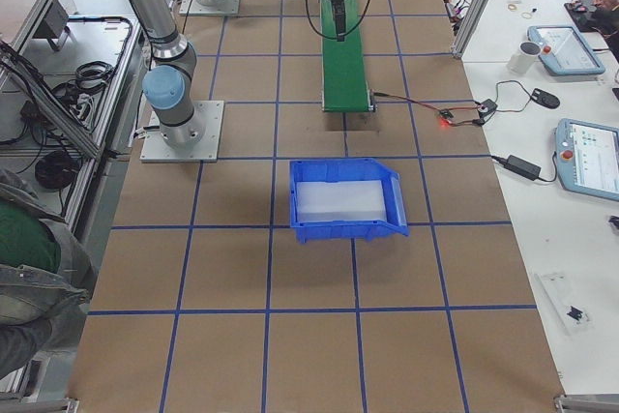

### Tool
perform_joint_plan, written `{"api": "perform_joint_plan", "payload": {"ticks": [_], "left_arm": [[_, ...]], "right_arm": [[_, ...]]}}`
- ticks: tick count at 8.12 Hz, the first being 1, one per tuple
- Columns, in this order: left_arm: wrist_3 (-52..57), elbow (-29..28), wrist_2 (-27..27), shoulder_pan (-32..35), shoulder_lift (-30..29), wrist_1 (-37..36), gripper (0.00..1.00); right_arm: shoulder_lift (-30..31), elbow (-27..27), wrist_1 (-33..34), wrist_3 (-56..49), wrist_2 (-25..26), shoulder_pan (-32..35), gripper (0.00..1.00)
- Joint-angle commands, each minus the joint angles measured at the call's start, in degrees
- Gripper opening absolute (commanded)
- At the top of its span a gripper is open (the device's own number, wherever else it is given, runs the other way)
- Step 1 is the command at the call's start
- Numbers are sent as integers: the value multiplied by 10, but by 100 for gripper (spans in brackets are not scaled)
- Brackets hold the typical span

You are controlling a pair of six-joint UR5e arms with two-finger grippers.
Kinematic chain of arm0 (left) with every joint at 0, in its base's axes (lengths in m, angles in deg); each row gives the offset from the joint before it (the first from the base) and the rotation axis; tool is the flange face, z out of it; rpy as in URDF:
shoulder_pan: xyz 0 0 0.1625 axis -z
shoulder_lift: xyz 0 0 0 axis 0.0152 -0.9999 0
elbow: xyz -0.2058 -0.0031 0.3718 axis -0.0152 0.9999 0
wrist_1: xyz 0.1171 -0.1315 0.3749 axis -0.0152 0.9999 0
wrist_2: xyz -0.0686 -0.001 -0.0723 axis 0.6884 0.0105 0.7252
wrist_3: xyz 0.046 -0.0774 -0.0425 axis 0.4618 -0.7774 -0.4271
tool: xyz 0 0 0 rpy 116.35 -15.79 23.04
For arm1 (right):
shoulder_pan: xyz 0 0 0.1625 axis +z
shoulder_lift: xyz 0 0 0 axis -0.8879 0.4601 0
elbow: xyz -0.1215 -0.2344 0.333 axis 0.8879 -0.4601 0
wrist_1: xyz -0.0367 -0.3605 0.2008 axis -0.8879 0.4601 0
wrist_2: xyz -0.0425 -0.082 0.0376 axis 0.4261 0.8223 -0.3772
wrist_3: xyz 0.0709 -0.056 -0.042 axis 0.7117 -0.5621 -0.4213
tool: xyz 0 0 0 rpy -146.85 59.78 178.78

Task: Move capacitor from left to right
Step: 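Lower the left gripper over the capacitor and close on it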

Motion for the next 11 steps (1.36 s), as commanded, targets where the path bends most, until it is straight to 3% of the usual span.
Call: {"api": "perform_joint_plan", "payload": {"ticks": [1,4,7,8,11], "left_arm": [[3,5,11,-10,-13,-25,93],[3,8,11,-10,-14,-25,88],[0,8,8,-10,-16,-25,74],[0,8,6,-10,-16,-25,68],[1,8,4,-10,-16,-25,34]], "right_arm": [[0,0,1,0,0,0,100],[0,0,1,-1,0,0,100],[0,0,1,-1,-1,0,100],[0,0,0,0,-1,0,100],[0,0,2,-1,-1,0,100]]}}
